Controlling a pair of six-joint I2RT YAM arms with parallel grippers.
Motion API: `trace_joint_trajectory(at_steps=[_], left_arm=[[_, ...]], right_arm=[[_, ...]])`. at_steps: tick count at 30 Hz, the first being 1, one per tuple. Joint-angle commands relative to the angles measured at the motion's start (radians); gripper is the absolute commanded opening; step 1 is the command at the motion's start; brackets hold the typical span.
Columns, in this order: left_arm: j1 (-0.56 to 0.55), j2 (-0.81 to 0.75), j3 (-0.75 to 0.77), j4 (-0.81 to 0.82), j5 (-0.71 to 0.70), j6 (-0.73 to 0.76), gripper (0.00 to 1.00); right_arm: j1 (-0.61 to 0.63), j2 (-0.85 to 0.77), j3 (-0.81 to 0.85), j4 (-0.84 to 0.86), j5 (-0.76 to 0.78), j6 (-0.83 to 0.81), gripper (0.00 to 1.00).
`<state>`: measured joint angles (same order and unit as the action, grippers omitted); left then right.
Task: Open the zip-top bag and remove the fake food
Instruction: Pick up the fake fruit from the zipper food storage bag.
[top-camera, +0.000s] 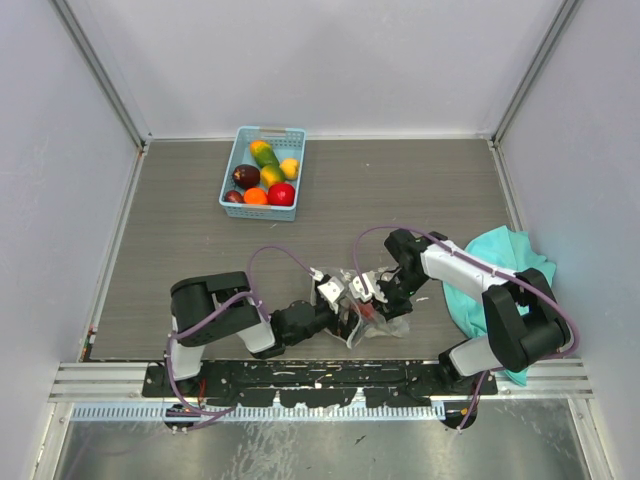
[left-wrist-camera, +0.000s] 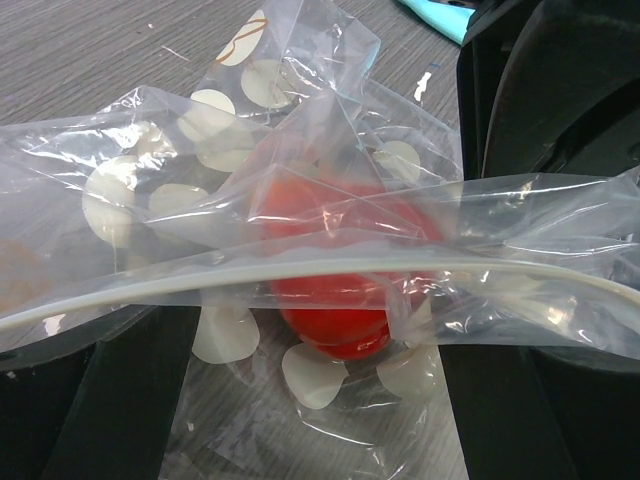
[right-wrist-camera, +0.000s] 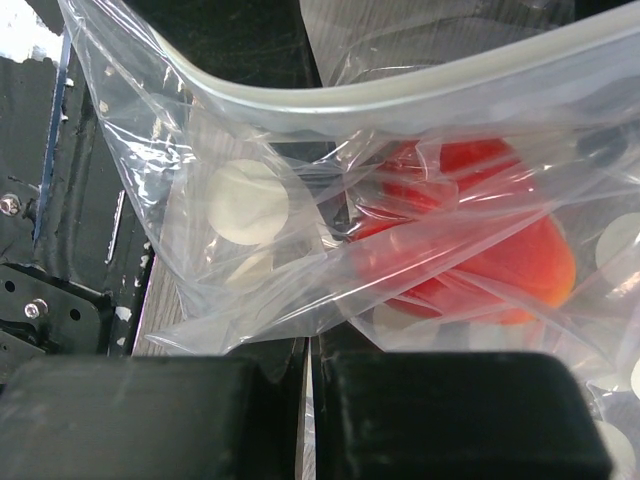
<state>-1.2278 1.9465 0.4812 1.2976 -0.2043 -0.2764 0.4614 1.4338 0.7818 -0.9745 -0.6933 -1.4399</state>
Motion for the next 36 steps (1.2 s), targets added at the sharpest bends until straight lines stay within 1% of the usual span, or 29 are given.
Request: trace_joint_trajectory(at_steps=[1, 6, 10, 13, 15, 18, 22, 26, 30, 33, 36], left_arm=[[-0.018, -0.035, 0.101, -0.068, 0.077, 0.087, 0.98], [-0.020, -0.033, 0.104, -0.047, 0.079, 0.084, 0.98], [-0.025, -0.037, 0.104, -0.032, 0.075, 0.094, 0.98], [-0.033, -0.036, 0.103, -0.010, 0.081, 0.132, 0.98], [-0.039, -0.027, 0.091, 0.045, 0.084, 0.169, 0.98], [-0.046, -0.004, 0.066, 0.131, 0.091, 0.234, 0.99], [-0.051, -0.004, 0.064, 0.134, 0.106, 0.311, 1.00], [-0.050, -0.011, 0.061, 0.133, 0.121, 0.375, 1.00], [-0.051, -0.009, 0.052, 0.133, 0.118, 0.396, 1.00], [-0.051, 0.004, 0.056, 0.132, 0.123, 0.395, 0.99], [-0.050, 0.019, 0.065, 0.123, 0.112, 0.394, 0.99]], right_arm=[[0.054, 0.005, 0.037, 0.014, -0.051, -0.015, 0.07], [0.054, 0.005, 0.040, 0.018, -0.056, -0.009, 0.08], [0.054, 0.002, 0.042, 0.041, -0.058, 0.025, 0.09], [0.053, 0.001, 0.055, 0.048, -0.063, 0.049, 0.10], [0.050, -0.002, 0.069, 0.045, -0.068, 0.067, 0.11], [0.034, -0.020, 0.078, 0.032, -0.075, 0.067, 0.17], [0.007, -0.068, 0.074, 0.024, -0.082, 0.059, 0.28], [-0.019, -0.103, 0.075, 0.025, -0.074, 0.061, 0.36], [-0.076, -0.116, 0.084, 0.043, -0.063, 0.097, 0.37], [-0.087, -0.117, 0.060, 0.122, -0.041, 0.165, 0.36], [-0.086, -0.083, 0.054, 0.138, -0.023, 0.181, 0.30]])
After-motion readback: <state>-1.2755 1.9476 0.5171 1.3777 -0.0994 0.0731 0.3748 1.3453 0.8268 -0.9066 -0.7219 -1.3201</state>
